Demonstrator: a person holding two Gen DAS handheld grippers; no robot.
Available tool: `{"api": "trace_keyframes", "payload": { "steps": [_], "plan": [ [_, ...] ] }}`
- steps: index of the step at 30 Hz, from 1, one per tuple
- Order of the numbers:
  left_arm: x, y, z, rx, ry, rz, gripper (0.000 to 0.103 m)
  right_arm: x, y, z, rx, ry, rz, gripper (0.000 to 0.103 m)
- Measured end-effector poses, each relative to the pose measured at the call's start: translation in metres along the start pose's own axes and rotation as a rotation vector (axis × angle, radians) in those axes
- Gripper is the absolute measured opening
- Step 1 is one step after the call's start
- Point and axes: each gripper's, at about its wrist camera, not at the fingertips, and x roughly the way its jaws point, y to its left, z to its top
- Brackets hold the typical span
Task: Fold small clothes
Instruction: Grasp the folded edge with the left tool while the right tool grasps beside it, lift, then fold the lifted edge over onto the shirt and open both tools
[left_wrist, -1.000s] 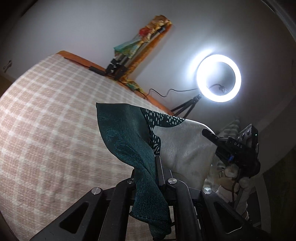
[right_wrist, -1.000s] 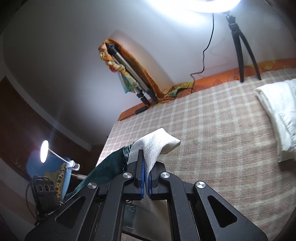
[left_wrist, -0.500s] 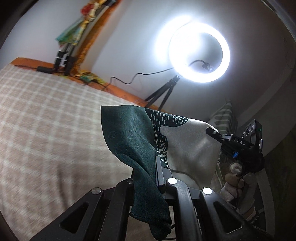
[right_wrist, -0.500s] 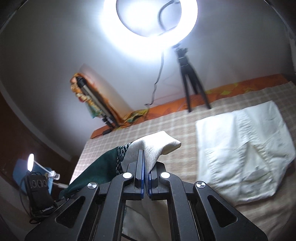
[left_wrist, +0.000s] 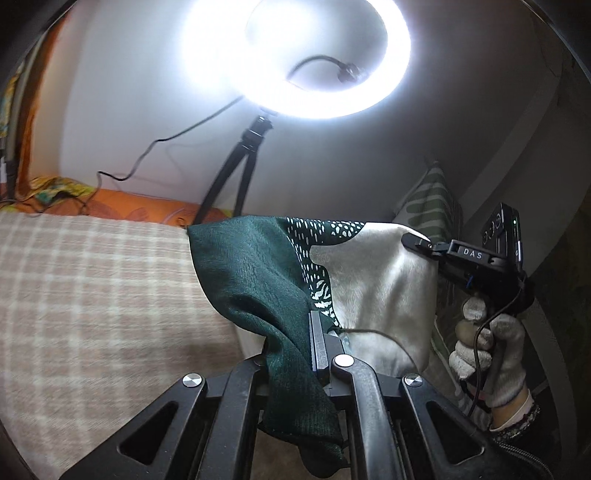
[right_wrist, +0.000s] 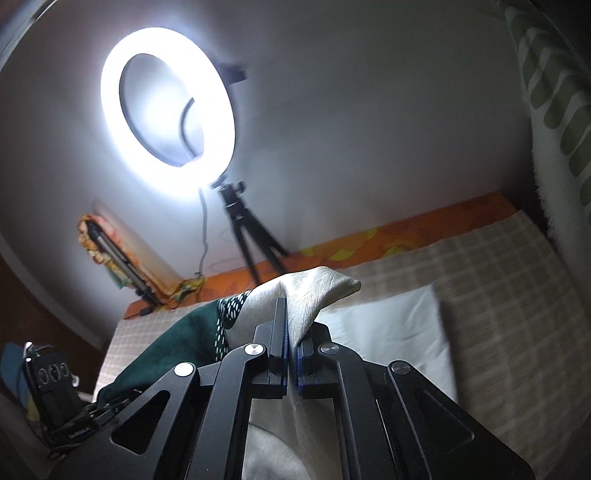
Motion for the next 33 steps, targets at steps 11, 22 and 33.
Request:
{"api": "trace_keyframes", "payload": {
  "steps": [11, 22, 33],
  "plan": [
    [0.068, -0.017, -0.033, 0.028, 0.112, 0.013, 0.002, 0.032, -0.07, 0.006, 0.025, 0.064, -0.083, 0.002],
    [0.057, -0.023, -0.042, 0.112, 0.122, 0.085, 0.068, 0.033, -0.102, 0.005, 0.012, 0.078, -0.307, 0.004],
    [0.019, -0.023, -0.048, 0.16, 0.106, 0.163, 0.084, 0.0, -0.077, 0.003, 0.006, 0.015, -0.317, 0.042]
  ]
}}
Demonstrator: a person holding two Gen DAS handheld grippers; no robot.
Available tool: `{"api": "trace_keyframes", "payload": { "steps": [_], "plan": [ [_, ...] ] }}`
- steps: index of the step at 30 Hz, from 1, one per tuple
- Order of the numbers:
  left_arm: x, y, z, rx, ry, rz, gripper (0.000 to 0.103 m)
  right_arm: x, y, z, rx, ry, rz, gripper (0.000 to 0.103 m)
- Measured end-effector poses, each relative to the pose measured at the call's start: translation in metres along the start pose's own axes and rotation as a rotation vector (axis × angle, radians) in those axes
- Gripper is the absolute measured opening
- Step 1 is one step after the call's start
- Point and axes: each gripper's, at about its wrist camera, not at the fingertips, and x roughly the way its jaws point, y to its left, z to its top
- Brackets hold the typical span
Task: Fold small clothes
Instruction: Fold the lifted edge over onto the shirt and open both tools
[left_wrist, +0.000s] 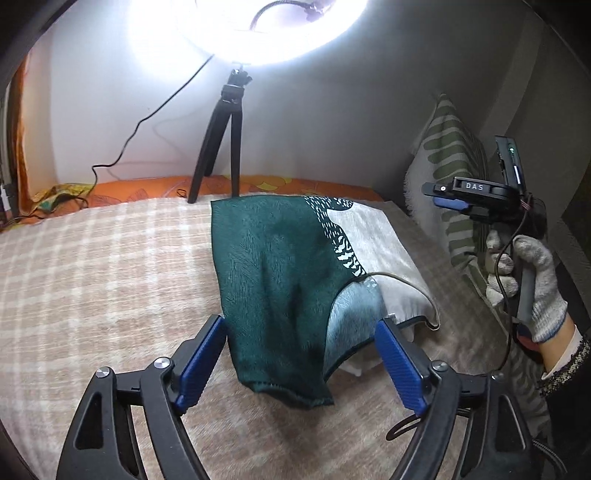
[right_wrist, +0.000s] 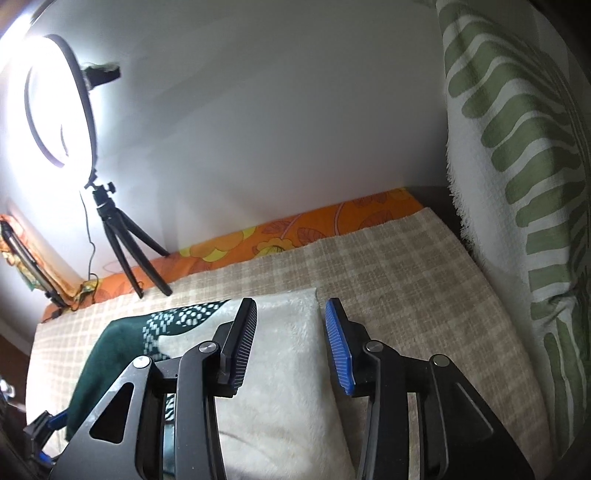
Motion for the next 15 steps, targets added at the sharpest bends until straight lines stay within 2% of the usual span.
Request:
{"api": "trace_keyframes", "payload": {
  "steps": [2, 7, 11, 15],
  "plan": [
    [-0.011, -0.001, 0.0, 0.007, -0.007, 0.01, 0.085, -0.007, 0.006, 0.0, -0.005, -0.007, 0.002, 0.048],
    [-0.044, -0.006, -0.003, 0.038, -0.045, 0.032, 0.088, -0.037, 0.026, -0.004, -0.014, -0.028, 0.01, 0.049],
    [-0.071, -0.011, -0.007, 0.051, -0.071, 0.035, 0.088, -0.065, 0.042, -0.01, -0.021, -0.059, 0.024, 0.061],
    [-0.098, -0.017, -0.015, 0.068, -0.094, 0.039, 0.091, -0.093, 0.061, -0.02, -0.036, -0.081, 0.026, 0.062]
  ]
}}
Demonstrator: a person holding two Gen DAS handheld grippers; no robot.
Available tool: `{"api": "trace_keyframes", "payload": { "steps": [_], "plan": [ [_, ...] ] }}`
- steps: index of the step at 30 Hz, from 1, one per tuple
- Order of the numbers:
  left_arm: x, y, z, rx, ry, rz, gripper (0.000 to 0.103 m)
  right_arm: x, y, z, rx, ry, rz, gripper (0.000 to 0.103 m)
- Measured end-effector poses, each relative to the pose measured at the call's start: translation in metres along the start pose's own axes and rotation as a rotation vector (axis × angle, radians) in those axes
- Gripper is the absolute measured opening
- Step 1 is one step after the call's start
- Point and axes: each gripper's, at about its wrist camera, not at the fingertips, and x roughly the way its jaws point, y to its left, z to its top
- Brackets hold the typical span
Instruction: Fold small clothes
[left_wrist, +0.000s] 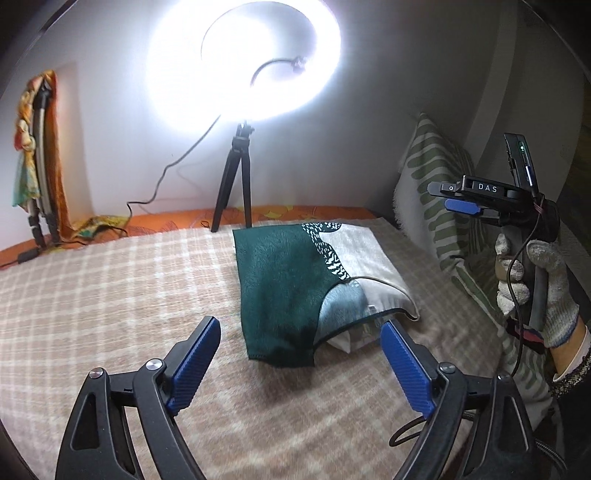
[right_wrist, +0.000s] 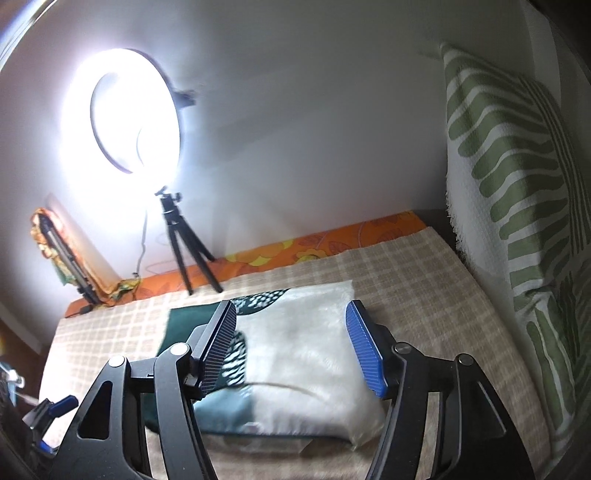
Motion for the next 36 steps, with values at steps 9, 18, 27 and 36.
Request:
{"api": "trace_keyframes", "payload": {
  "steps": [9, 18, 27, 36],
  "plan": [
    [-0.063, 0.003, -0.015, 0.019, -0.05, 0.011, 0.096, -0.055, 0.044, -0.025, -0.024, -0.043, 0.007, 0.071],
    [-0.109, 0.009, -0.04, 0.047, -0.082, 0.038, 0.102, -0.091, 0.078, -0.059, -0.014, -0.061, -0.004, 0.08],
    [-0.136, 0.019, -0.064, 0.057, -0.093, 0.066, 0.103, -0.11, 0.098, -0.098, 0.013, -0.082, -0.072, 0.081],
    [-0.152, 0.018, -0.084, 0.103, -0.111, 0.1, 0.103, -0.124, 0.119, -0.139, 0.024, -0.101, -0.183, 0.082]
  ]
}}
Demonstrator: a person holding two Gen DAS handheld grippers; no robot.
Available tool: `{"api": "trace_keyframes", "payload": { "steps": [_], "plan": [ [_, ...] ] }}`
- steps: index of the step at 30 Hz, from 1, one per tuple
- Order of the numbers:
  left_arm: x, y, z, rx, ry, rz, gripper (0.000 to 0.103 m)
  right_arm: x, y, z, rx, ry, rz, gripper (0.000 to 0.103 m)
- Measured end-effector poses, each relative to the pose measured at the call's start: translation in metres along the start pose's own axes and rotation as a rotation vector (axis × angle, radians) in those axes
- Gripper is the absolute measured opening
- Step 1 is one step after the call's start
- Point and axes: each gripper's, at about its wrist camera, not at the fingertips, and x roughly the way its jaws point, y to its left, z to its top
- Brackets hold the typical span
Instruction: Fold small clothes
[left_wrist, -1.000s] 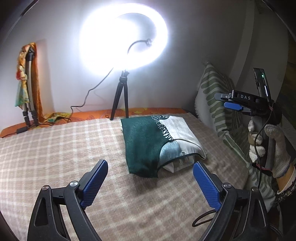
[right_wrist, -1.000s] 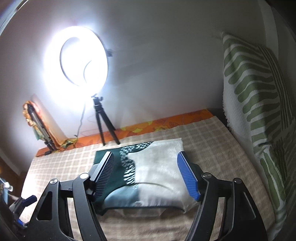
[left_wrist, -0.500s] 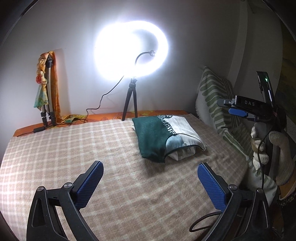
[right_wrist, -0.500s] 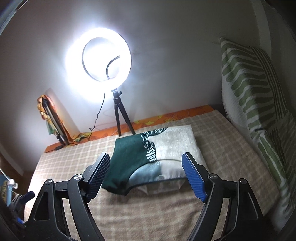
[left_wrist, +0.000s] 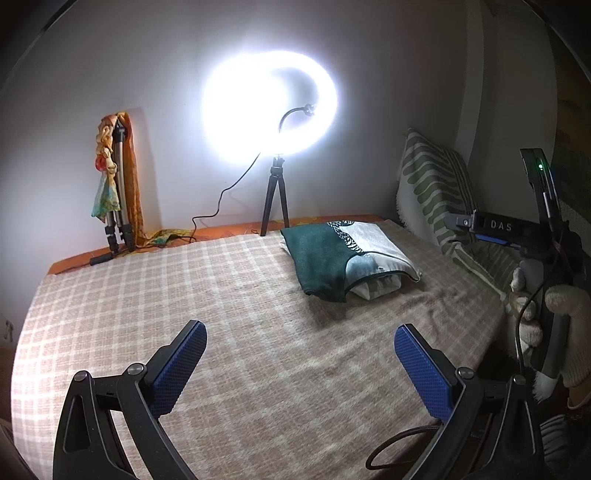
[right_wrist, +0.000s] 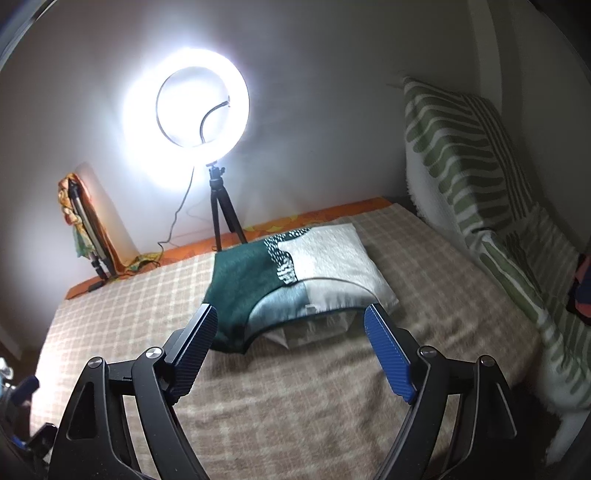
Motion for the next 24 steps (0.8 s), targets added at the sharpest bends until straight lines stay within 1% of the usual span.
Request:
{"api": "trace_keyframes", "payload": {
  "steps": [2, 4, 6, 9, 11, 14, 16, 20, 24],
  "plan": [
    [-0.005, -0.001, -0.003, 0.008, -0.007, 0.01, 0.103, -0.005, 0.003, -0.008, -0.016, -0.005, -0.02, 0.082],
    [-0.01, -0.001, -0.006, 0.009, -0.014, 0.006, 0.103, -0.01, 0.007, -0.015, -0.027, -0.012, -0.033, 0.082],
    [-0.013, -0.001, -0.007, 0.007, -0.019, 0.0, 0.103, -0.017, 0.012, -0.022, -0.038, -0.032, -0.044, 0.082],
    [-0.018, -0.002, -0.009, 0.009, -0.031, 0.013, 0.103, -0.024, 0.019, -0.028, -0.066, -0.068, -0.066, 0.083],
    [-0.018, -0.001, -0.01, 0.008, -0.023, 0.022, 0.103, -0.029, 0.024, -0.03, -0.08, -0.093, -0.078, 0.083],
    [-0.016, -0.001, -0.012, 0.003, -0.001, 0.024, 0.103, -0.037, 0.025, -0.031, -0.067, -0.123, -0.07, 0.083],
    [-0.014, -0.001, -0.013, -0.005, 0.019, 0.025, 0.103, -0.04, 0.026, -0.032, -0.057, -0.145, -0.073, 0.086],
    [-0.014, -0.001, -0.015, -0.009, 0.024, 0.033, 0.103, -0.047, 0.031, -0.035, -0.055, -0.187, -0.086, 0.098],
    [-0.017, -0.002, -0.016, -0.006, 0.019, 0.048, 0.103, -0.05, 0.035, -0.037, -0.055, -0.203, -0.077, 0.098]
  ]
}}
